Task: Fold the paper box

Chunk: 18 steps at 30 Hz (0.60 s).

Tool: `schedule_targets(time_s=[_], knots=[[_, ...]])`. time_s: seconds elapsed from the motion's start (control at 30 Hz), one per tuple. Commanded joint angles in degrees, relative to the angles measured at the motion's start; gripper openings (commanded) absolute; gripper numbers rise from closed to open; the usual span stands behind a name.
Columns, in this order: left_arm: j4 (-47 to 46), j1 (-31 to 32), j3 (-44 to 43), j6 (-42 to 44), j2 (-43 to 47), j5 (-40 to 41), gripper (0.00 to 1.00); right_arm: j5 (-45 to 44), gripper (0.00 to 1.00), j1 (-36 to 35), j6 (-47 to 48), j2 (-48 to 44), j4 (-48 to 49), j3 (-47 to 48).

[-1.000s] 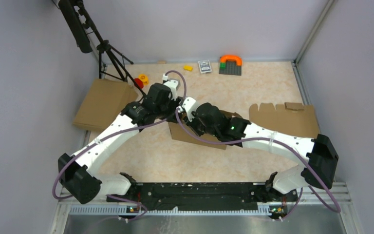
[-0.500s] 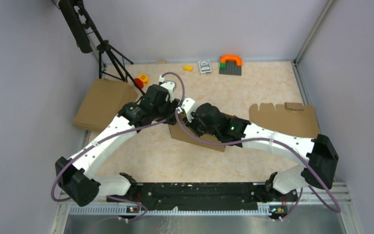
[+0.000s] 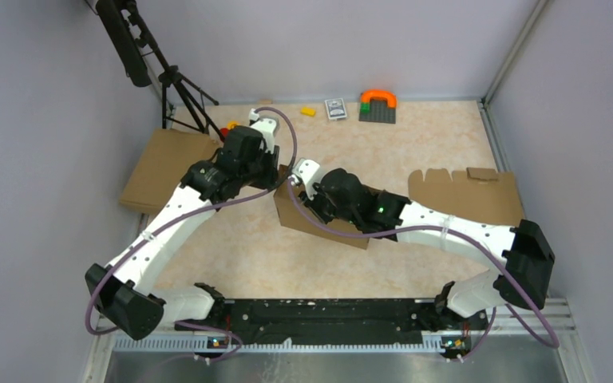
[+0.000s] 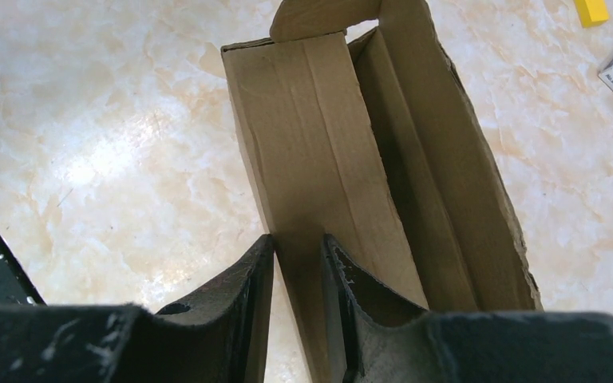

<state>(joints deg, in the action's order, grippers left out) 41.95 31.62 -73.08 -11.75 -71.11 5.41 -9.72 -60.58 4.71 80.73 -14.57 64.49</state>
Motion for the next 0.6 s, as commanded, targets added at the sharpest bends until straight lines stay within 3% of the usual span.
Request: schedule_targets(time_s=[0.0,0.27,0.4,0.5,0.57], knots=[[-2.4,-0.14,-1.75,1.03,-0.82,-1.0,0.32,-1.18,0.27,0.11,-0.49,-0.84,0.33,0.33],[-3.38,-0.13,-2.07,1.63,-2.24,-2.5,0.36,-1.08,0.28,0.11,-0.49,-0.27,0.07,0.62],[-4.15,-0.15,-2.08,2.52,-2.97,-2.68,0.24,-1.03,0.27,0.1,-0.49,-0.14,-0.1,0.81],[-3.57,-0.08,-2.36,3.32,-3.47,-2.77,0.02,-1.77,0.27,0.11,-0.77,0.26,-0.62,1.07],[-2.74,-0.07,-2.42,3.63,-3.59,-2.86,0.0,-2.58,0.27,0.07,-0.93,0.72,-1.2,1.62]])
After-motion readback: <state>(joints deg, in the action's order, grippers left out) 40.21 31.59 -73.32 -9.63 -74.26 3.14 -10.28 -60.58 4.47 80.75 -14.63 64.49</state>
